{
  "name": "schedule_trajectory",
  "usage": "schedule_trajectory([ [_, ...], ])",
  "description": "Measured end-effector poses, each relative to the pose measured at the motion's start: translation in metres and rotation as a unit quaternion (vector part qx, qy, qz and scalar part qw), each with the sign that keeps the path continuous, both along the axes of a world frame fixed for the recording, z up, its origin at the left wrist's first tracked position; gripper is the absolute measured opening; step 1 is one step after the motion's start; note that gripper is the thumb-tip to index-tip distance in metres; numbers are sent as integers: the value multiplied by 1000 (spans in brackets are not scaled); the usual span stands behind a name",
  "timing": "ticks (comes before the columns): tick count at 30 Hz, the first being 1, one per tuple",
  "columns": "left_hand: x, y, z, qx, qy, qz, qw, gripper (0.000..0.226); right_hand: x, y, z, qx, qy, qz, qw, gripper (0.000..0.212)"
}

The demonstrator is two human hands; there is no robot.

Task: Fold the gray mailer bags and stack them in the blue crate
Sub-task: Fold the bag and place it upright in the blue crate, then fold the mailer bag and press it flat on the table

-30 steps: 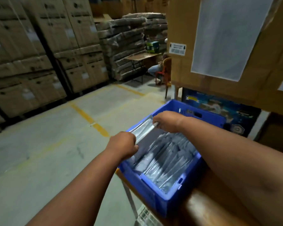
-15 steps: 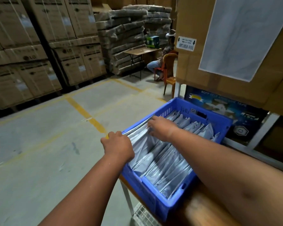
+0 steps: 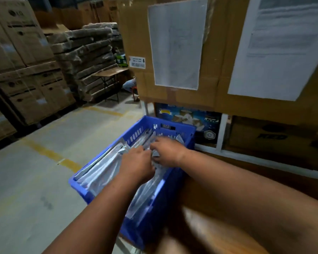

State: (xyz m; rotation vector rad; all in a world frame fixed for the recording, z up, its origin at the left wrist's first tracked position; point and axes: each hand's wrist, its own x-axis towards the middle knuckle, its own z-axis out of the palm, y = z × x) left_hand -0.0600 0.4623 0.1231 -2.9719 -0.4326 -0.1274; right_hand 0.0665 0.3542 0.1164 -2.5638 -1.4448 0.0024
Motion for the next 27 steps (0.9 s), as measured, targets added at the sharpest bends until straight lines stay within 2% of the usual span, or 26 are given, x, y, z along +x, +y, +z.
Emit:
schedule_trajectory([
  [3,31,-60,5,-21,6,-67,997,38,5,-73,10,15,33,-34,999,28],
  [8,72,-181,9,-26,31,-181,983,47,9,-218,11,21,66,-139,988,36],
  [16,93,-382,-24,-39,84,-313,945,45,-9,-432,-33,15,125,-293,948,51],
  [18,94,-421,-37,-49,113,-330,936,46,-13,-471,-49,-3,135,-311,941,45],
  [23,105,-505,-71,-70,184,-356,914,49,-20,-565,-91,-51,109,-366,923,41],
  [27,115,-554,-93,-42,210,-363,907,51,-16,-634,-118,-84,1,-421,903,41],
])
